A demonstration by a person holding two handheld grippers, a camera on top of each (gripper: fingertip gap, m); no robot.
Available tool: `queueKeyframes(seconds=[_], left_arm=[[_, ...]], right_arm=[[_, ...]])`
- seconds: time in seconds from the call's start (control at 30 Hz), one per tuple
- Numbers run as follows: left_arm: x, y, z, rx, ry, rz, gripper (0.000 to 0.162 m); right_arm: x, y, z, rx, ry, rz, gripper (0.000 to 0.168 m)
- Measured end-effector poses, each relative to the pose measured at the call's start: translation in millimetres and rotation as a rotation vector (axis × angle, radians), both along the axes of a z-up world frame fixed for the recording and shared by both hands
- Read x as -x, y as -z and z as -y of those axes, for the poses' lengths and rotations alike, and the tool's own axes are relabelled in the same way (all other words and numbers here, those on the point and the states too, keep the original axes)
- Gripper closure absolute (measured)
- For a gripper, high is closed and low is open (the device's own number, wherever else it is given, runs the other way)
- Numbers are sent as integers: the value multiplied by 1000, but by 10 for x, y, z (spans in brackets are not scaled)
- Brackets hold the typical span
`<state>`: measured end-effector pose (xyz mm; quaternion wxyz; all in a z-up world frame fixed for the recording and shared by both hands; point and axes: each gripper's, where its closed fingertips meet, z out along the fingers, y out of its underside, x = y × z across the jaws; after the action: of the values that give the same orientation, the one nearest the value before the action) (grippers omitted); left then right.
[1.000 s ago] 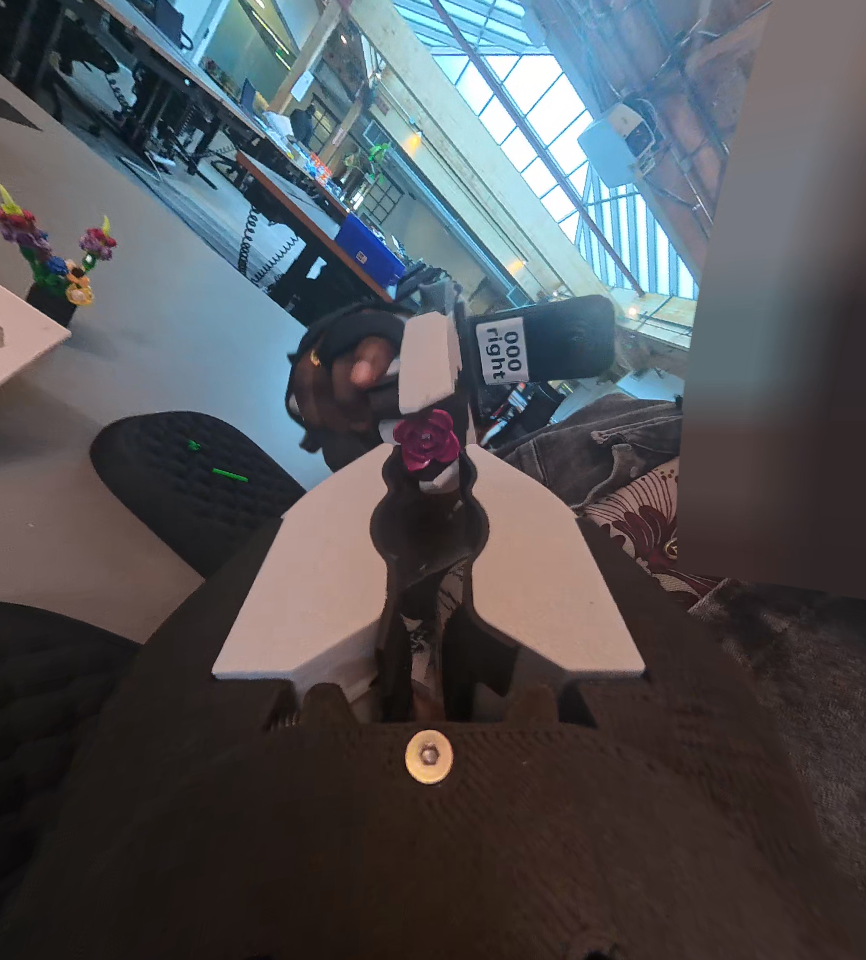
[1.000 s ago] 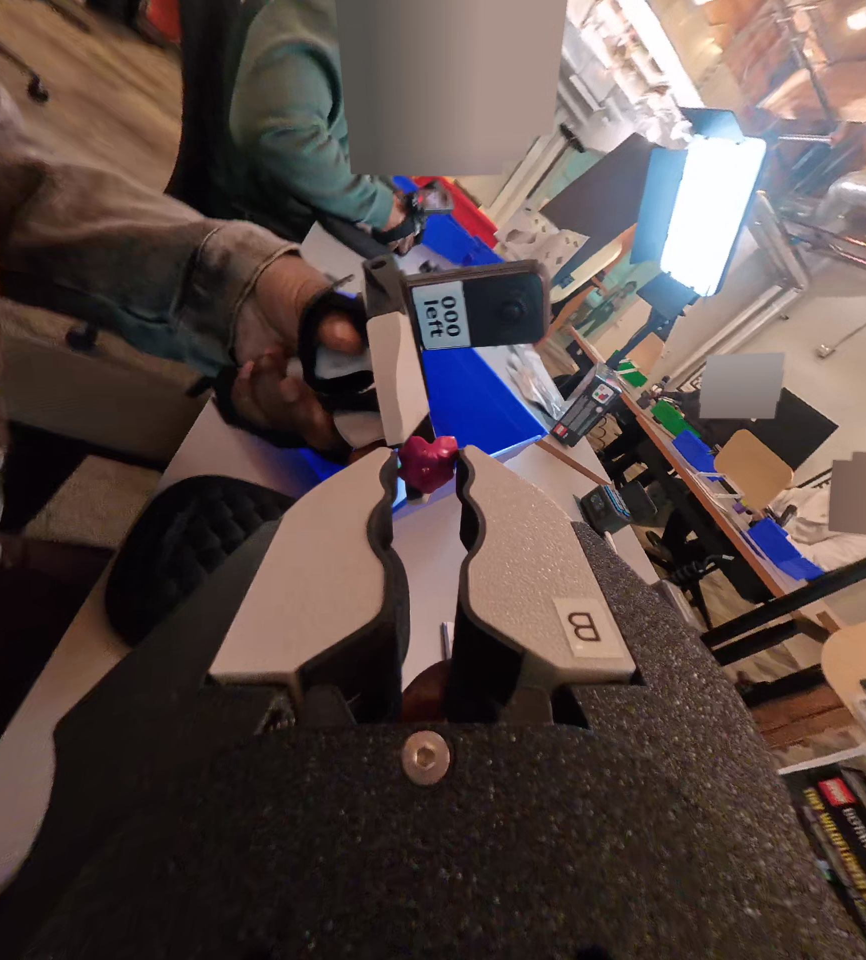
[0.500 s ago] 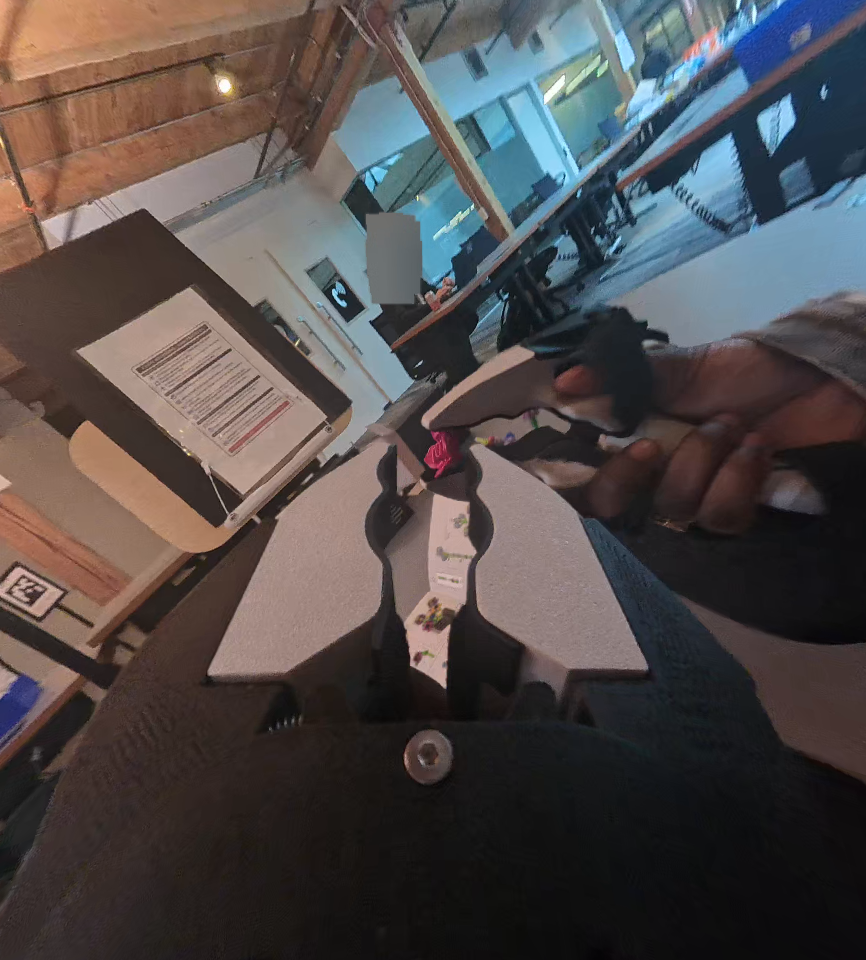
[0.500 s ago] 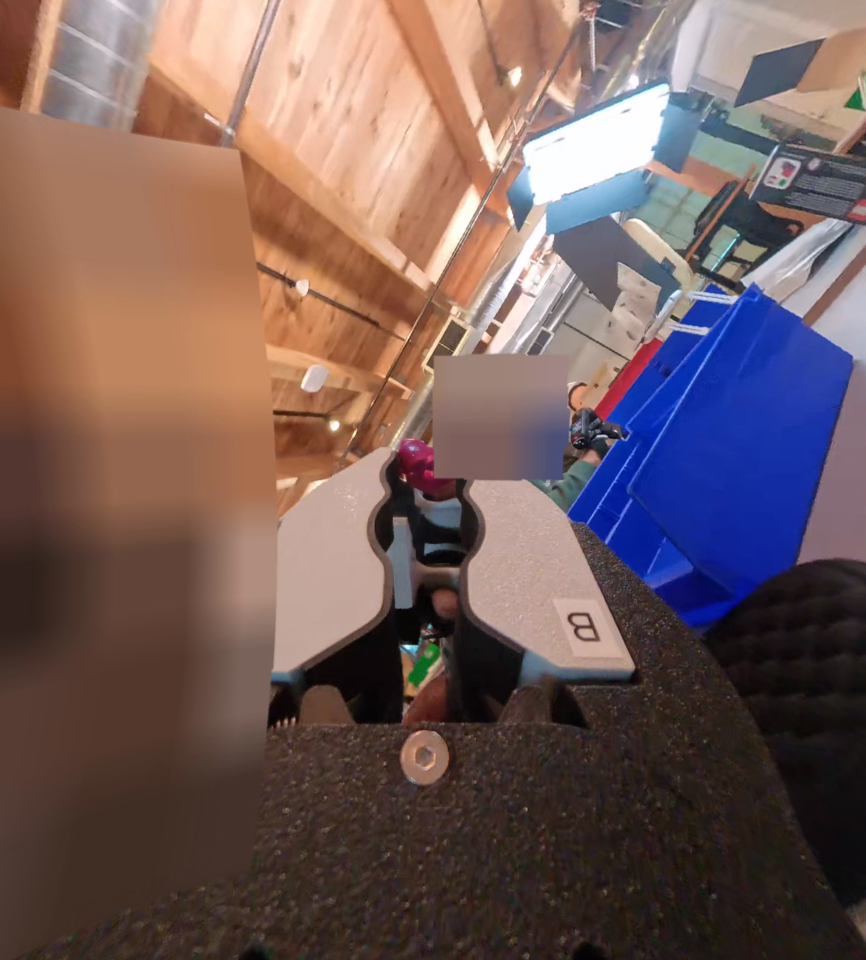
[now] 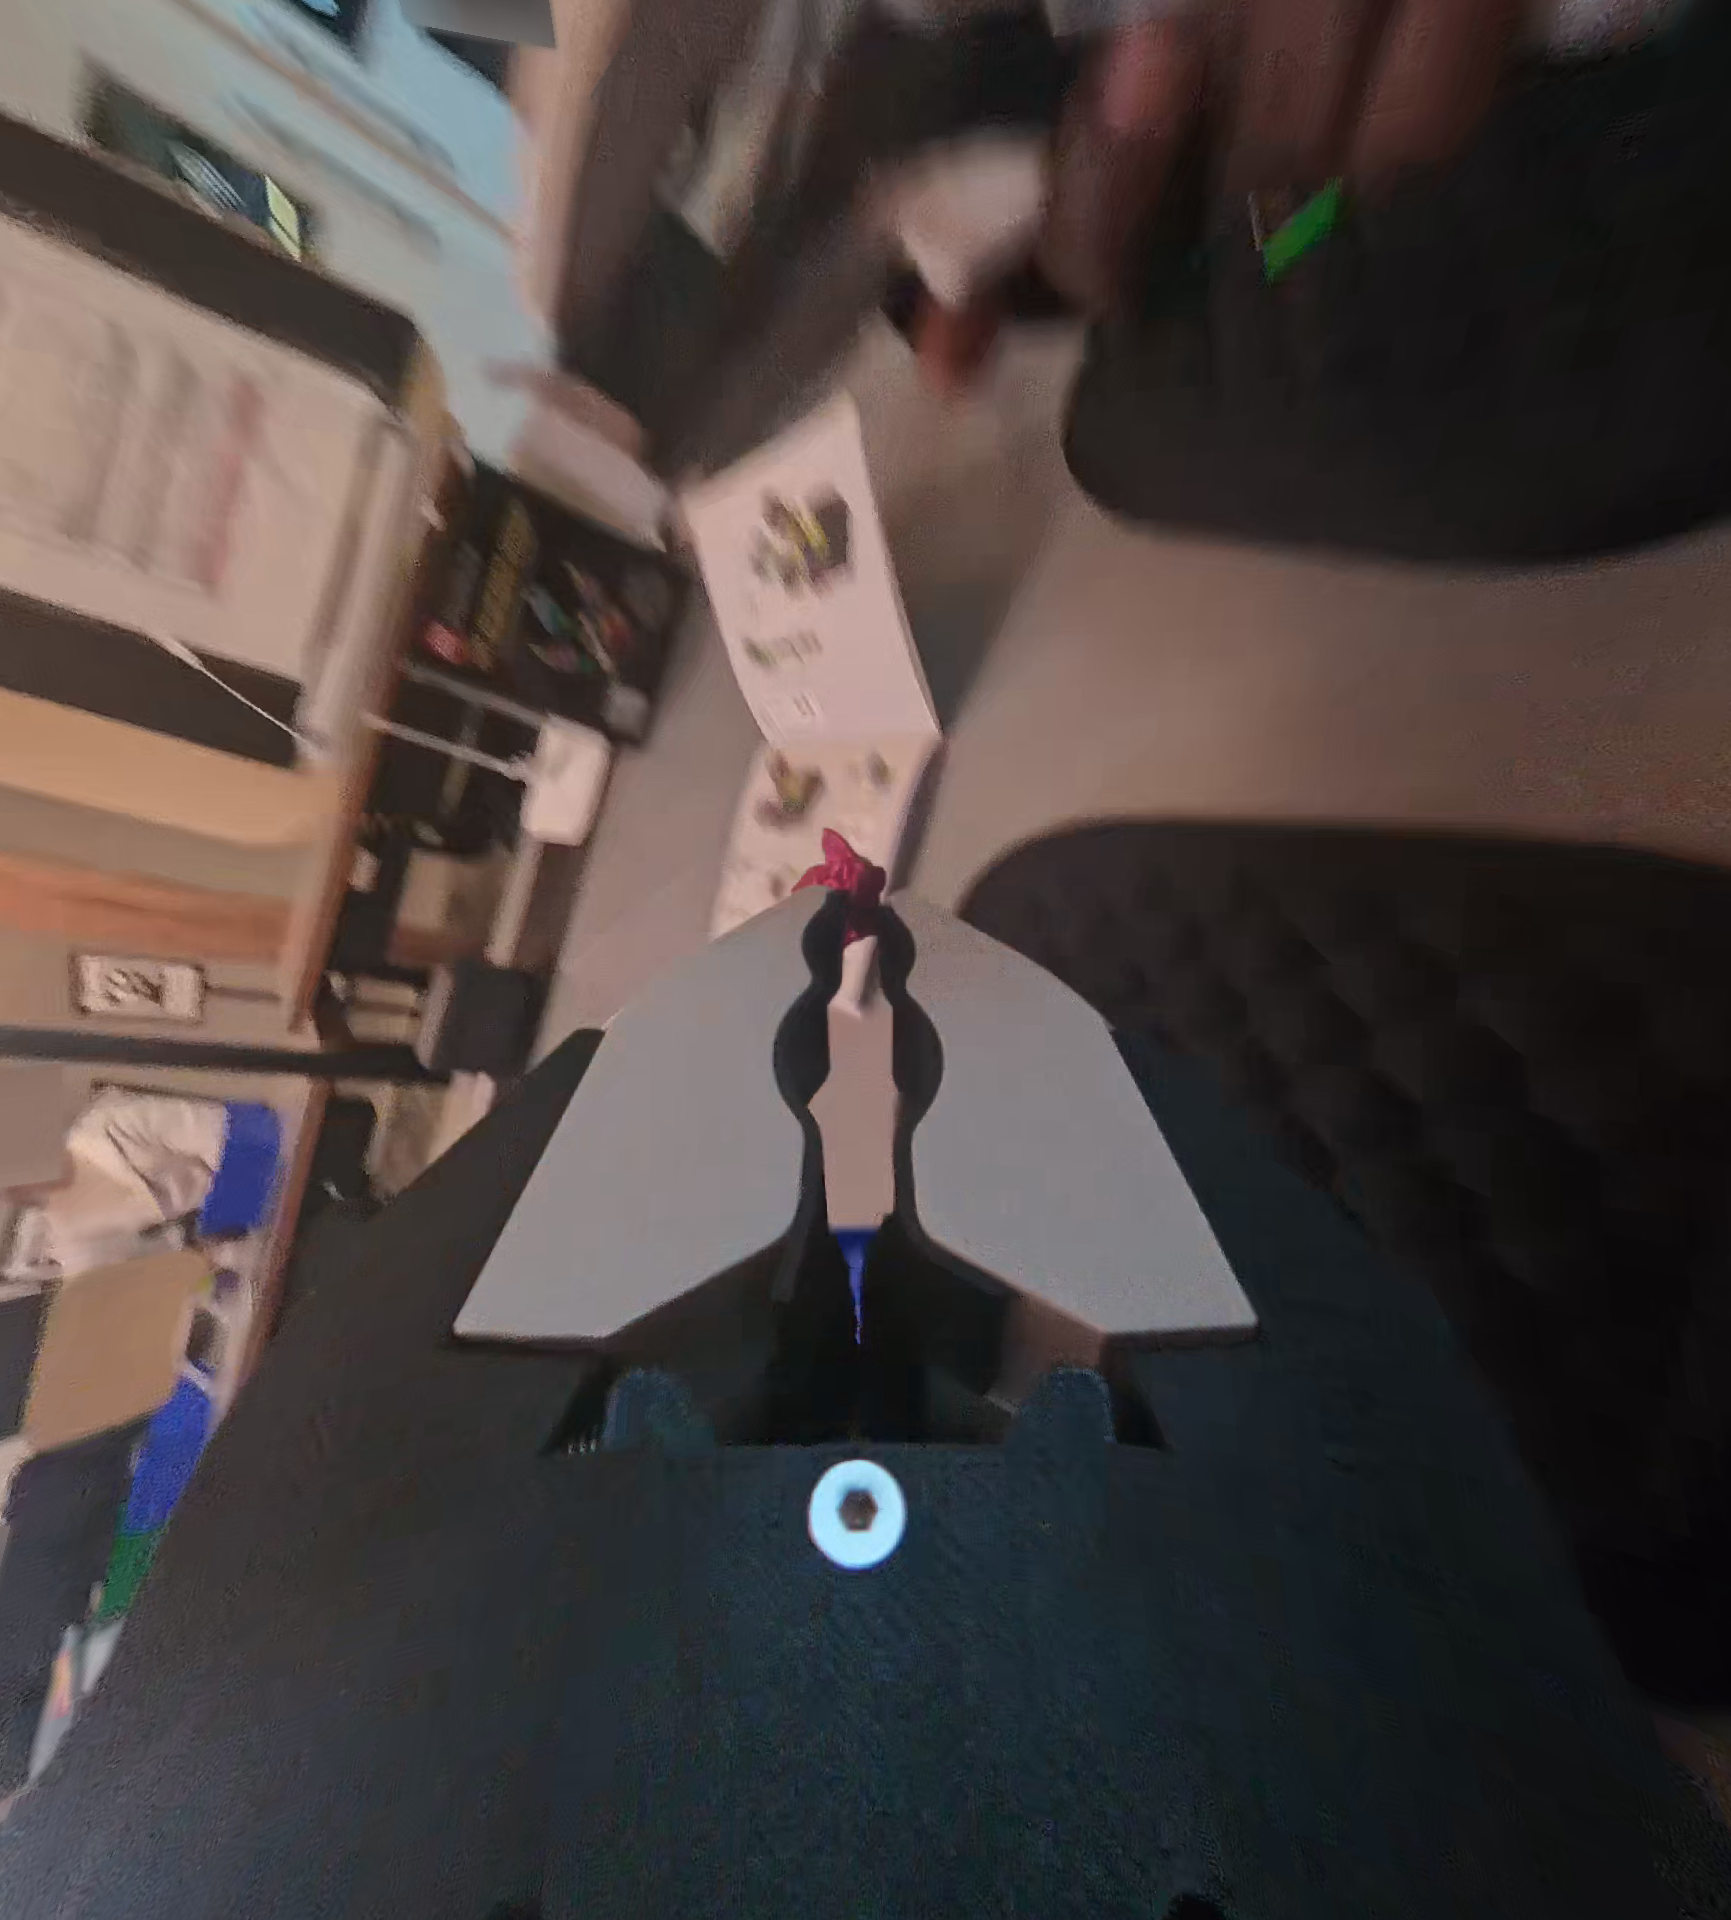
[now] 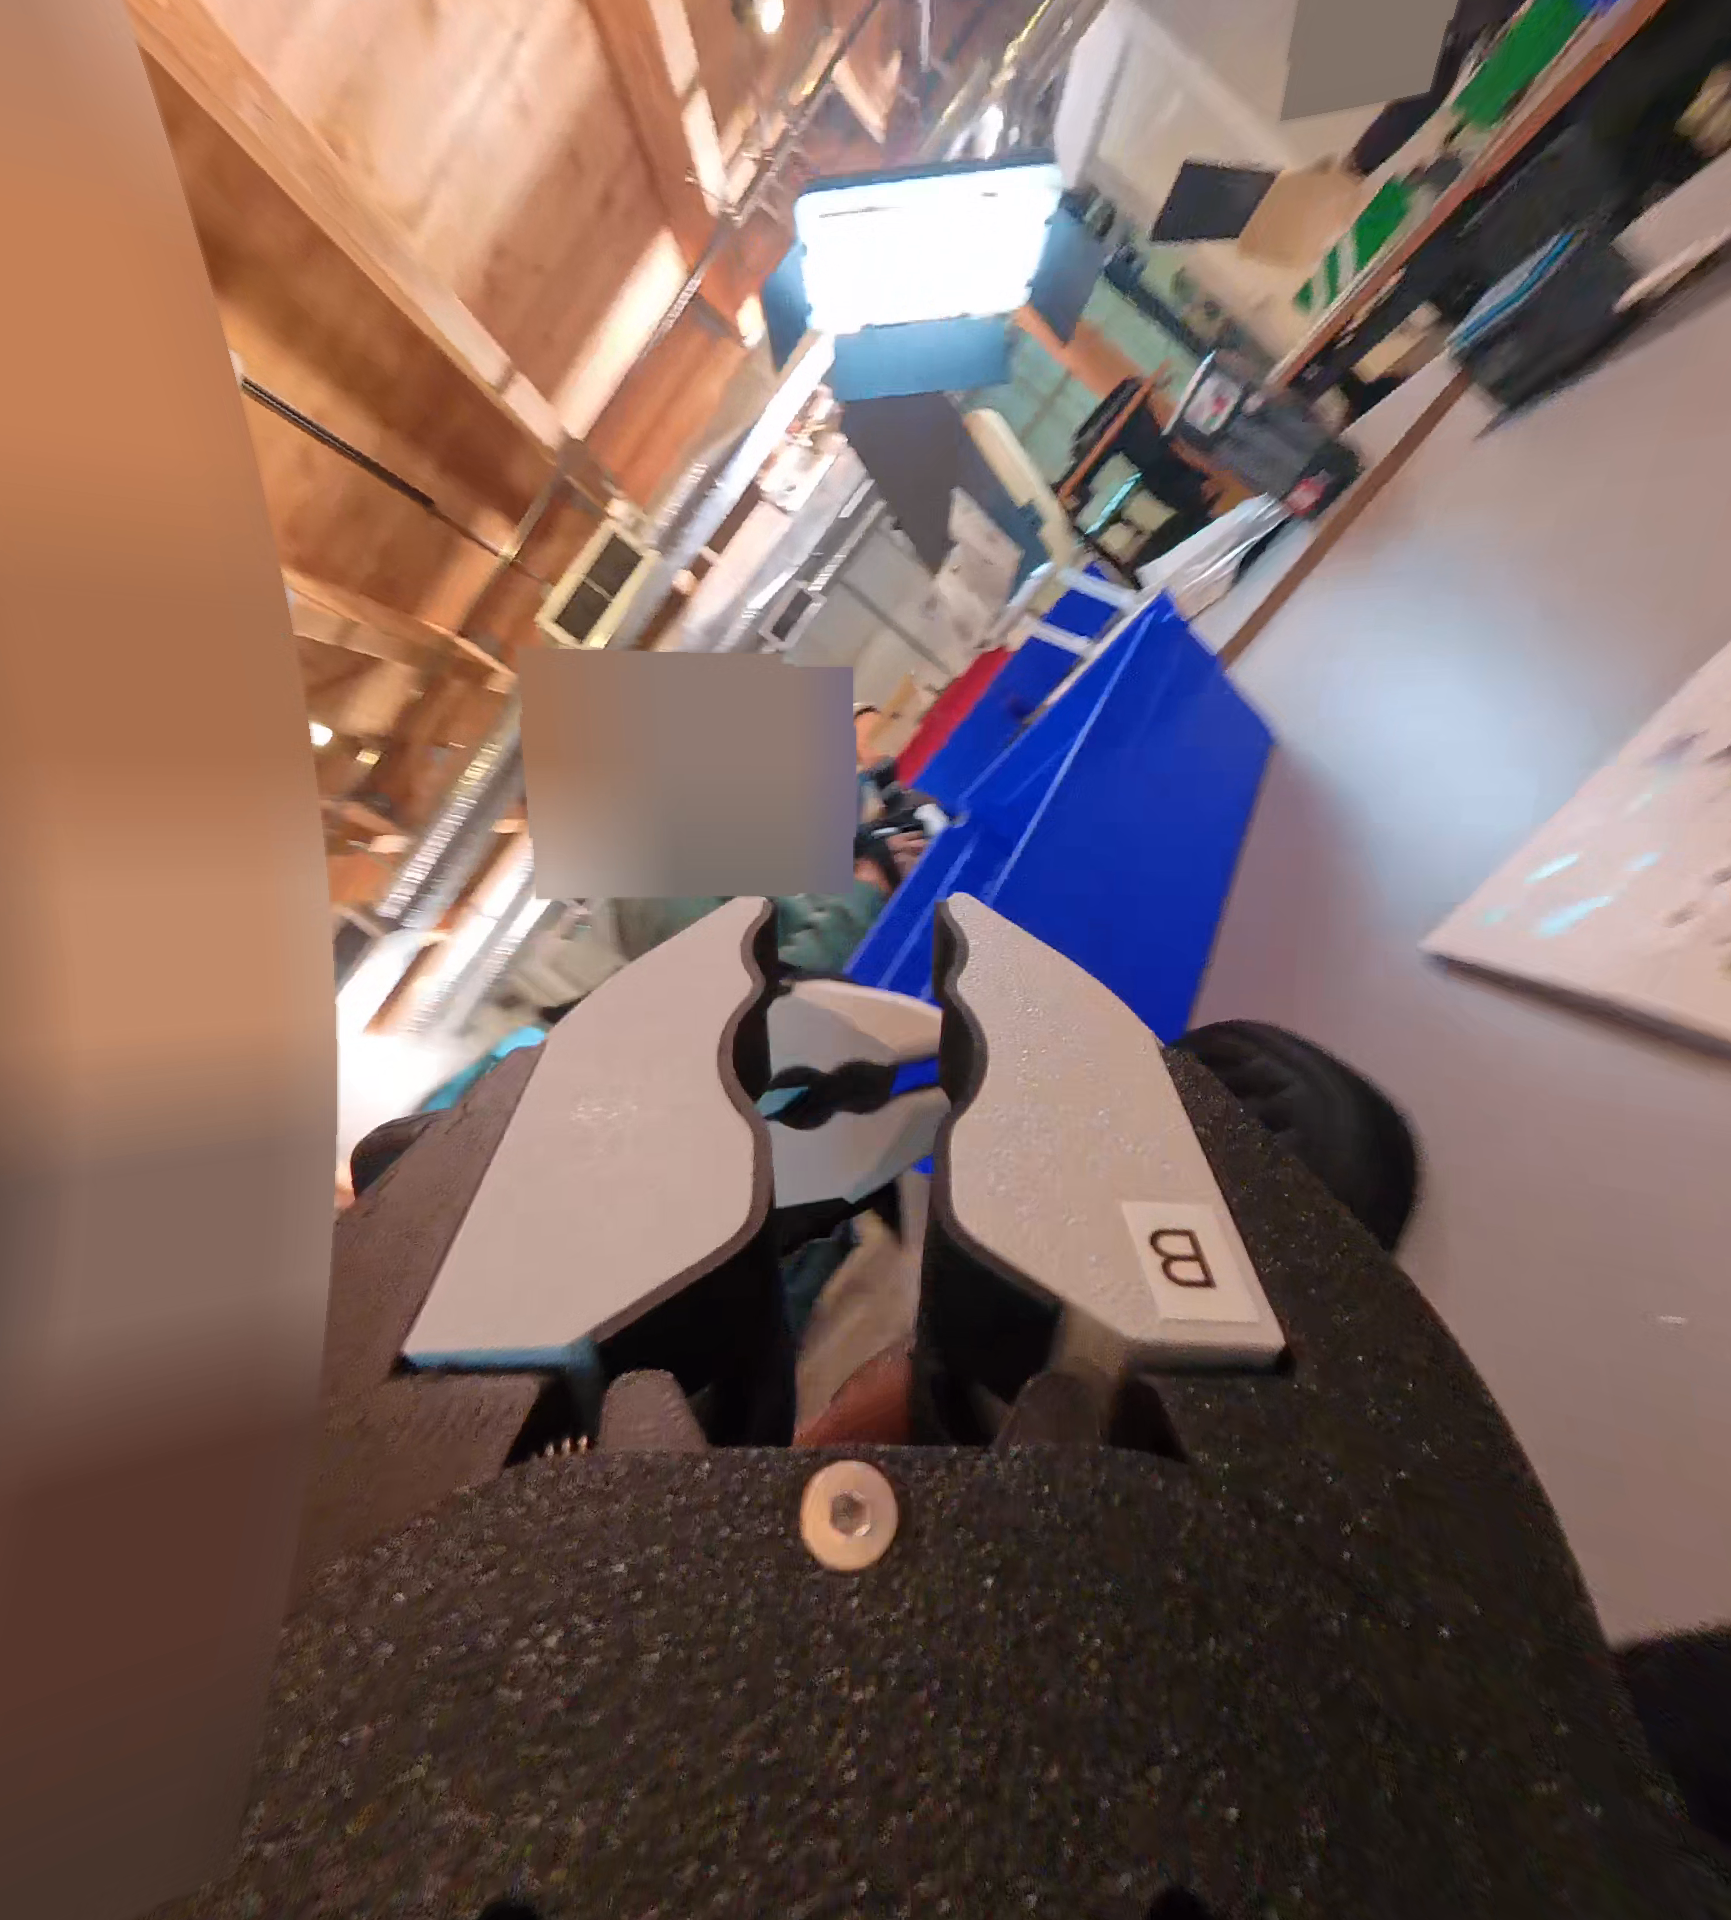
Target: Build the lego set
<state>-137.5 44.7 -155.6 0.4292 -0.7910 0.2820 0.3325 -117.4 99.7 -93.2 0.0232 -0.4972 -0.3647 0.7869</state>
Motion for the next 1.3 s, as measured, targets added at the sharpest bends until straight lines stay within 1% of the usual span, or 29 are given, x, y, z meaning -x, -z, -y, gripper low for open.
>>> queueKeyframes(seconds=[0.03, 0.1, 0.2, 0.37, 0.43, 0.53, 0.6, 0.67, 0.73, 0.87, 0.97, 1.03, 1.07, 1.13, 1.2, 1.27, 1.3], left_arm=[[43, 145, 34, 71, -36, 22, 155], [86, 365, 86, 191, -79, 51, 155], [94, 515, 114, 293, -111, 91, 155], [87, 602, 110, 346, -118, 124, 154], [58, 619, 127, 361, -119, 165, 154], [47, 613, 143, 357, -136, 227, 152], [55, 595, 149, 342, -147, 251, 148], [12, 563, 148, 318, -144, 319, 141], [-55, 485, 139, 271, -137, 422, 131], [-163, 244, 220, 199, -92, 579, 128], [-106, -92, 388, 103, -93, 717, 125], [77, -313, 574, 44, -144, 781, 125], [197, -372, 687, 42, -182, 787, 124], [491, -375, 952, 100, -281, 741, 118], [816, -324, 1198, 171, -377, 673, 117], [939, -205, 1363, 298, -362, 684, 118], [992, -138, 1413, 357, -357, 685, 122]], right_arm=[[-14, -24, -58, -45, 34, -12, 141], [-47, -75, -152, -105, 87, -32, 142], [-94, -105, -242, -159, 136, -44, 143], [-127, -28, -312, -181, 156, -24, 144], [-135, 6, -327, -184, 158, -16, 144], [-141, 51, -333, -217, 165, -8, 143], [-141, 78, -334, -250, 171, -3, 143], [-145, 91, -341, -273, 175, -2, 142], [-151, 101, -363, -295, 185, -1, 141], [-161, 177, -429, -393, 211, 14, 141], [-190, 281, -470, -521, 224, 25, 141], [-221, 375, -479, -629, 217, 27, 140], [-236, 428, -487, -679, 213, 32, 139], [-264, 523, -534, -757, 213, 49, 136], [-293, 590, -603, -802, 224, 62, 135], [-315, 632, -663, -811, 236, 71, 135], [-323, 648, -684, -807, 239, 75, 135]])
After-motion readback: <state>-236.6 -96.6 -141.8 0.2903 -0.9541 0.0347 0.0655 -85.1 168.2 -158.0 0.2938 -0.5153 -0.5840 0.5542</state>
